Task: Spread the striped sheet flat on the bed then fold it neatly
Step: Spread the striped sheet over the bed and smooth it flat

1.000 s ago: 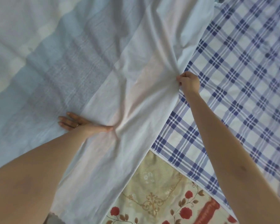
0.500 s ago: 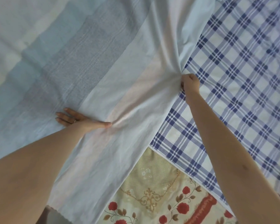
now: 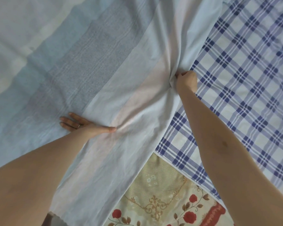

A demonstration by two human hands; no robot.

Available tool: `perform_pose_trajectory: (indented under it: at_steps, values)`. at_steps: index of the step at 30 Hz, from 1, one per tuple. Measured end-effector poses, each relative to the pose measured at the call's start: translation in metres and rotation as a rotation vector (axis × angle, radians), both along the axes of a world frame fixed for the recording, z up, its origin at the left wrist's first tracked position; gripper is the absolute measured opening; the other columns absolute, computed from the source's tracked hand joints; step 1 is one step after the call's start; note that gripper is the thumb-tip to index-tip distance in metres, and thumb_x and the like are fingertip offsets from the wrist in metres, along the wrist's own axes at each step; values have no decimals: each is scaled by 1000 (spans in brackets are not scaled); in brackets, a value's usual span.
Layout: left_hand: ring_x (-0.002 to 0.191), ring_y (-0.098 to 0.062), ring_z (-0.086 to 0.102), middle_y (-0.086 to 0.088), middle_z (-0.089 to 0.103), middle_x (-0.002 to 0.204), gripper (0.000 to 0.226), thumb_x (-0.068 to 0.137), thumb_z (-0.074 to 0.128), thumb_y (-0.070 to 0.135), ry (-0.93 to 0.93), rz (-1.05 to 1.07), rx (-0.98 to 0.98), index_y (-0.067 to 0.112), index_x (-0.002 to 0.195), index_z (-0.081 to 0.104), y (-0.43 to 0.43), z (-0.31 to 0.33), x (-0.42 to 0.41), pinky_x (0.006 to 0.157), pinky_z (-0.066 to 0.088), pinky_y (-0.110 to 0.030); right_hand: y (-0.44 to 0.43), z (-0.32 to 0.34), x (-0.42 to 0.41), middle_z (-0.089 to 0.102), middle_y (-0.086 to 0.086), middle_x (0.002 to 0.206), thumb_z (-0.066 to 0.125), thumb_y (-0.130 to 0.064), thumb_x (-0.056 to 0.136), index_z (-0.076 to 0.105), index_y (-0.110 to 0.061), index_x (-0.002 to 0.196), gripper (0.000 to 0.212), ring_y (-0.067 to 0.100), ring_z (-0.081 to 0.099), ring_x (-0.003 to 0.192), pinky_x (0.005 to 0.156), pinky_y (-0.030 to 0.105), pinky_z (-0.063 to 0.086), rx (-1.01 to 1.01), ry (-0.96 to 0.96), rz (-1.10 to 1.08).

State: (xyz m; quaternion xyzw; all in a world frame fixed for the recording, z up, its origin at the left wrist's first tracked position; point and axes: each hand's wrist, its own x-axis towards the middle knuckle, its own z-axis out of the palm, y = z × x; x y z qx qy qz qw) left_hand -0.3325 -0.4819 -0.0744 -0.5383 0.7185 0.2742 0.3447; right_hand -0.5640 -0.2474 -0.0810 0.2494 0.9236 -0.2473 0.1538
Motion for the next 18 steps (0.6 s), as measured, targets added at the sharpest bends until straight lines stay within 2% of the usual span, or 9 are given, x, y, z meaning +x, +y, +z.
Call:
perform_pose_trajectory:
  at_steps: [3,6,10,13,15,18]
  values:
    - [139,-31,-31,-19,-33,150,180,4,66,72,-16,11,4,8,143,-29,-1,0,-1,112,-13,-55,4,1,-8,61,2,81,56,-19,94,62,-9,91,12,21,58,74,57,28,43,-96,-41,-37]
    - [139,-31,-30,-19,-33,150,178,15,76,71,-24,4,-9,8,143,-29,0,0,-2,113,-12,-55,16,6,-12,48,-1,65,50,-11,94,45,-14,66,29,13,47,58,47,21,36,-152,-37,-23]
    - [139,-32,-29,-20,-31,150,176,19,78,72,-17,0,-19,7,144,-27,0,2,0,112,-11,-56,45,17,-14,43,-5,77,35,-12,100,40,-14,90,12,8,43,64,53,20,39,-177,33,-86]
    - [140,-33,-28,-21,-30,150,179,9,68,75,-2,7,-6,6,144,-27,2,6,-2,111,-11,-57,53,23,-16,41,-3,80,32,-15,102,35,-17,86,16,12,43,67,58,25,44,-218,8,-133]
    - [140,-33,-28,-21,-30,151,179,6,63,76,1,14,-6,7,144,-27,2,7,-3,112,-10,-58,47,20,-15,41,-3,78,29,-13,101,38,-15,91,14,15,43,67,57,23,43,-307,-30,-234]
    - [139,-32,-30,-19,-33,150,178,13,73,74,-23,6,3,8,143,-29,2,7,-3,112,-11,-57,36,19,-5,46,-2,80,34,-17,98,43,-14,104,12,14,45,67,52,26,39,-453,-40,-374]
